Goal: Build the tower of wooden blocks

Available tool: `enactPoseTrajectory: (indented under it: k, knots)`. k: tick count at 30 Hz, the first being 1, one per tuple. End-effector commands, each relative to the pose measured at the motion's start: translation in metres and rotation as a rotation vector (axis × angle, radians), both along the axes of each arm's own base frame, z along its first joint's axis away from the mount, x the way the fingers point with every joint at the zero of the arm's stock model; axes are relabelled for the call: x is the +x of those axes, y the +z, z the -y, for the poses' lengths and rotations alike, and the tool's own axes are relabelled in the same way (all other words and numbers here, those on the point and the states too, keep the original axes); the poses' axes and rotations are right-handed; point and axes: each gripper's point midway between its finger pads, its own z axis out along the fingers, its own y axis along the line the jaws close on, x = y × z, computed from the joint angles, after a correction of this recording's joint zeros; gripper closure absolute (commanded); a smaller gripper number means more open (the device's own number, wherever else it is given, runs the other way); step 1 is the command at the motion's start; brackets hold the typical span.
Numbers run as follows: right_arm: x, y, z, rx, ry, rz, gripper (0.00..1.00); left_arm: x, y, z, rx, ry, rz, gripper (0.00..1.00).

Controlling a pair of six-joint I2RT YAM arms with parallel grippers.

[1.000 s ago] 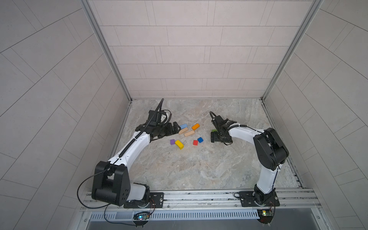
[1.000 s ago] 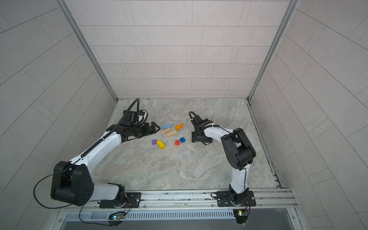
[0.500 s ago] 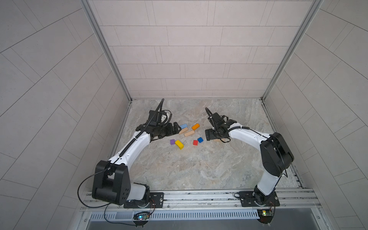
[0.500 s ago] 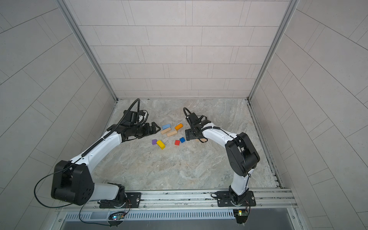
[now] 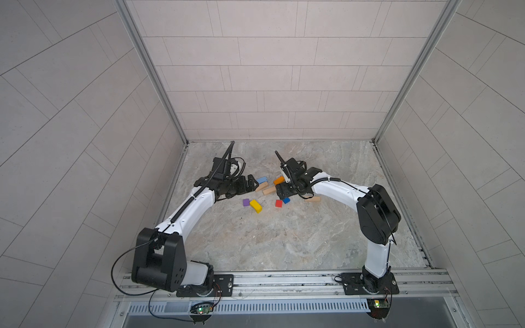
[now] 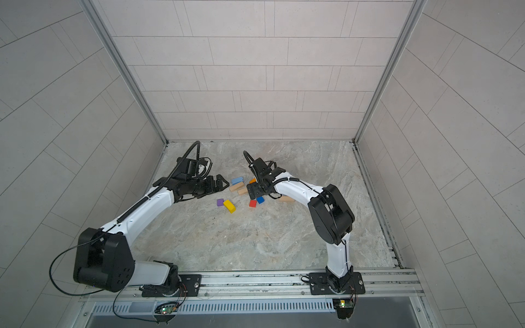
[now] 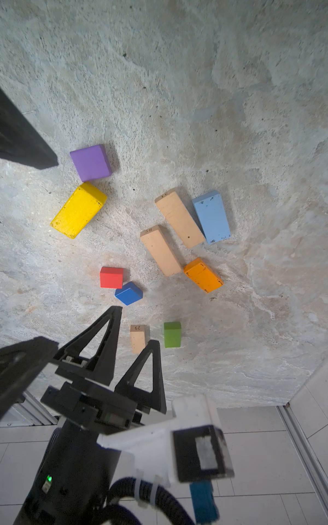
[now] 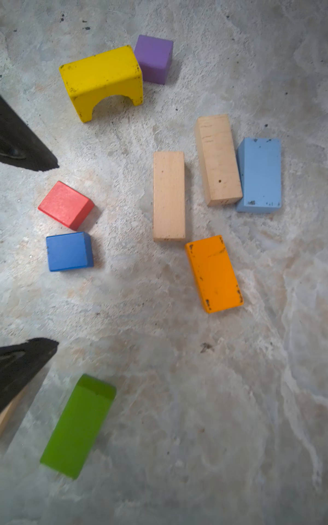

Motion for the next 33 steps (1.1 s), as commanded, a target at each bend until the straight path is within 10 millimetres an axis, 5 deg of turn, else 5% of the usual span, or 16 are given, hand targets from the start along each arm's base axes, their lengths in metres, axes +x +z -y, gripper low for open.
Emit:
enactPoseTrajectory:
  k: [1, 8, 33]
  knots:
    - [0.004, -0.001, -0.018, 0.025, 0.033, 0.003, 0.08, -0.002, -0.002, -0.001, 0.009, 0.0, -0.022, 0.0]
    - [0.016, -0.013, -0.042, 0.028, 0.054, 0.005, 0.08, -0.002, -0.003, -0.003, 0.019, 0.008, -0.026, 0.0]
    - [0.037, -0.054, -0.071, -0.013, 0.028, -0.02, 0.09, -0.004, 0.002, -0.005, 0.012, 0.007, -0.02, 0.0]
